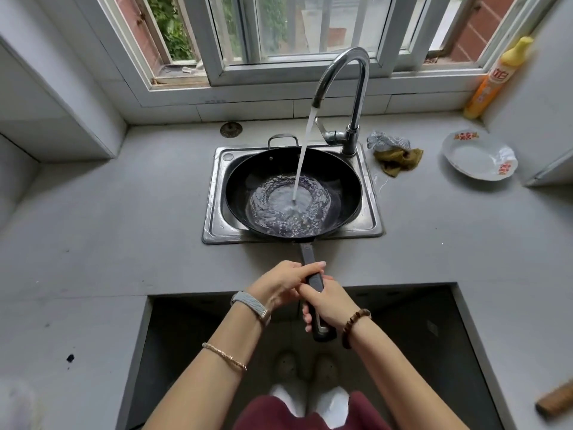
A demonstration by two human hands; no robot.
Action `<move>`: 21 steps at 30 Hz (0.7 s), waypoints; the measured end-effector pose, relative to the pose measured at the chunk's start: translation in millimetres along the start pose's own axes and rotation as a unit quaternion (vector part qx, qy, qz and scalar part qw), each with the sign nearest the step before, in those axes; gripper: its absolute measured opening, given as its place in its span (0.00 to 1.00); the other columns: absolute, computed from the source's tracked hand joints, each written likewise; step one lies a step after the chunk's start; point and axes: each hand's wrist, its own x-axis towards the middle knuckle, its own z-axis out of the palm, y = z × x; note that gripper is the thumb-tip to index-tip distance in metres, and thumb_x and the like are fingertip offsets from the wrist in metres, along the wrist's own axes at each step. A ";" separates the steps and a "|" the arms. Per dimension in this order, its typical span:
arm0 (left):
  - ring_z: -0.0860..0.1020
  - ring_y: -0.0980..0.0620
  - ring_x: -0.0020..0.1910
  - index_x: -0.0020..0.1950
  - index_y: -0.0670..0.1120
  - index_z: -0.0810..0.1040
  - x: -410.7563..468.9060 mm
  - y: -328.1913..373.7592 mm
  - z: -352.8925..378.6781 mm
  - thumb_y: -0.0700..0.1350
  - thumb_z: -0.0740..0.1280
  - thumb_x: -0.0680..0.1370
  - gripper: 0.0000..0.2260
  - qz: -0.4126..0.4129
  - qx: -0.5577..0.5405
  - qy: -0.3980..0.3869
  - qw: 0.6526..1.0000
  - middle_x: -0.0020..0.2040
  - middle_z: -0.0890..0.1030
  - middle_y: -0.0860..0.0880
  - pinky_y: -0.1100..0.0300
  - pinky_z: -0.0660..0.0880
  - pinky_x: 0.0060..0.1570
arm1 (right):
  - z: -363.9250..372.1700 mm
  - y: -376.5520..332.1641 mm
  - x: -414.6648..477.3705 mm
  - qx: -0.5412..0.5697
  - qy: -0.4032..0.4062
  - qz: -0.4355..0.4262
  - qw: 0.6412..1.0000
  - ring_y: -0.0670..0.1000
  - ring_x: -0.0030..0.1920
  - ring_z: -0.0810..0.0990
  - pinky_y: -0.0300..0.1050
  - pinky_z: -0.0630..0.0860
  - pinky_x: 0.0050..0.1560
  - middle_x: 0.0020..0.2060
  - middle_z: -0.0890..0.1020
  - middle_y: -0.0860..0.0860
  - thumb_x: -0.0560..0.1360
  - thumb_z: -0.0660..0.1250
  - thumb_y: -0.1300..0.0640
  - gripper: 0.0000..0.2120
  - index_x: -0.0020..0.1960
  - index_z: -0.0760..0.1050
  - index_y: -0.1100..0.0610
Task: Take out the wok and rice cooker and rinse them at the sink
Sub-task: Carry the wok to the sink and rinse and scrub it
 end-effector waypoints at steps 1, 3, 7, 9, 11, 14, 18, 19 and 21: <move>0.78 0.50 0.25 0.50 0.37 0.76 0.5 2.0 -0.7 0.47 0.70 0.77 0.13 0.003 0.011 0.007 1.000 0.53 0.81 0.34 0.63 0.73 0.22 | 0.0 -3.5 0.6 0.008 -0.004 0.002 1.000 0.50 0.20 0.72 0.41 0.74 0.23 0.24 0.72 0.55 0.77 0.60 0.62 0.02 0.46 0.69 0.60; 0.76 0.51 0.21 0.49 0.38 0.76 1.9 4.8 -1.6 0.48 0.70 0.76 0.13 0.004 0.022 0.015 1.000 0.42 0.81 0.38 0.63 0.71 0.19 | -0.2 -9.0 1.1 0.018 -0.009 0.007 1.000 0.49 0.20 0.72 0.41 0.74 0.23 0.25 0.72 0.56 0.77 0.60 0.63 0.03 0.45 0.68 0.61; 0.76 0.50 0.23 0.51 0.37 0.76 1.9 5.0 -1.4 0.49 0.70 0.76 0.14 0.003 0.025 0.010 1.000 0.38 0.79 0.40 0.63 0.72 0.21 | -1.2 -9.0 -0.9 0.023 -0.014 0.008 1.000 0.49 0.20 0.72 0.41 0.74 0.23 0.25 0.72 0.56 0.78 0.60 0.62 0.02 0.46 0.68 0.61; 0.79 0.49 0.30 0.53 0.36 0.76 3.5 0.6 -2.0 0.51 0.73 0.74 0.19 0.008 0.028 0.012 0.999 0.44 0.80 0.37 0.61 0.76 0.30 | -2.0 -2.9 -3.4 0.017 -0.014 0.007 1.000 0.49 0.21 0.73 0.41 0.75 0.23 0.26 0.73 0.56 0.78 0.61 0.60 0.03 0.47 0.68 0.59; 0.80 0.45 0.41 0.55 0.36 0.74 4.3 -5.8 -2.1 0.55 0.77 0.68 0.28 0.003 0.032 -0.001 0.999 0.52 0.80 0.35 0.55 0.78 0.43 | -2.0 7.1 -5.1 -0.001 -0.014 0.000 1.000 0.49 0.21 0.73 0.42 0.76 0.24 0.26 0.73 0.55 0.79 0.61 0.58 0.04 0.48 0.69 0.58; 0.84 0.46 0.42 0.55 0.34 0.69 2.0 -14.8 -1.1 0.46 0.72 0.75 0.20 -0.013 0.008 -0.039 0.999 0.51 0.83 0.37 0.55 0.81 0.42 | -1.4 25.1 -4.9 -0.034 -0.006 -0.005 0.999 0.50 0.22 0.74 0.44 0.77 0.26 0.26 0.74 0.55 0.79 0.61 0.58 0.05 0.50 0.70 0.60; 0.84 0.49 0.41 0.56 0.33 0.71 0.6 -27.3 -0.5 0.41 0.67 0.78 0.13 -0.037 0.007 -0.039 0.999 0.51 0.83 0.38 0.56 0.82 0.42 | -0.1 42.4 -3.7 -0.054 0.001 0.011 0.998 0.50 0.23 0.75 0.47 0.79 0.28 0.25 0.74 0.54 0.78 0.63 0.59 0.06 0.52 0.70 0.60; 0.84 0.50 0.40 0.59 0.32 0.70 0.1 -29.4 -0.1 0.40 0.67 0.78 0.15 -0.040 0.008 -0.037 0.998 0.50 0.83 0.39 0.58 0.82 0.39 | 0.4 45.1 -4.0 -0.057 0.002 0.012 0.998 0.50 0.23 0.75 0.48 0.78 0.28 0.25 0.74 0.53 0.78 0.63 0.59 0.05 0.52 0.70 0.59; 0.85 0.50 0.40 0.63 0.31 0.68 0.6 -32.3 0.0 0.40 0.68 0.78 0.19 -0.041 0.013 -0.032 0.999 0.49 0.83 0.39 0.59 0.81 0.37 | 1.3 48.2 -5.2 -0.057 0.002 0.013 0.998 0.51 0.22 0.75 0.48 0.78 0.28 0.25 0.74 0.54 0.78 0.63 0.60 0.04 0.52 0.70 0.59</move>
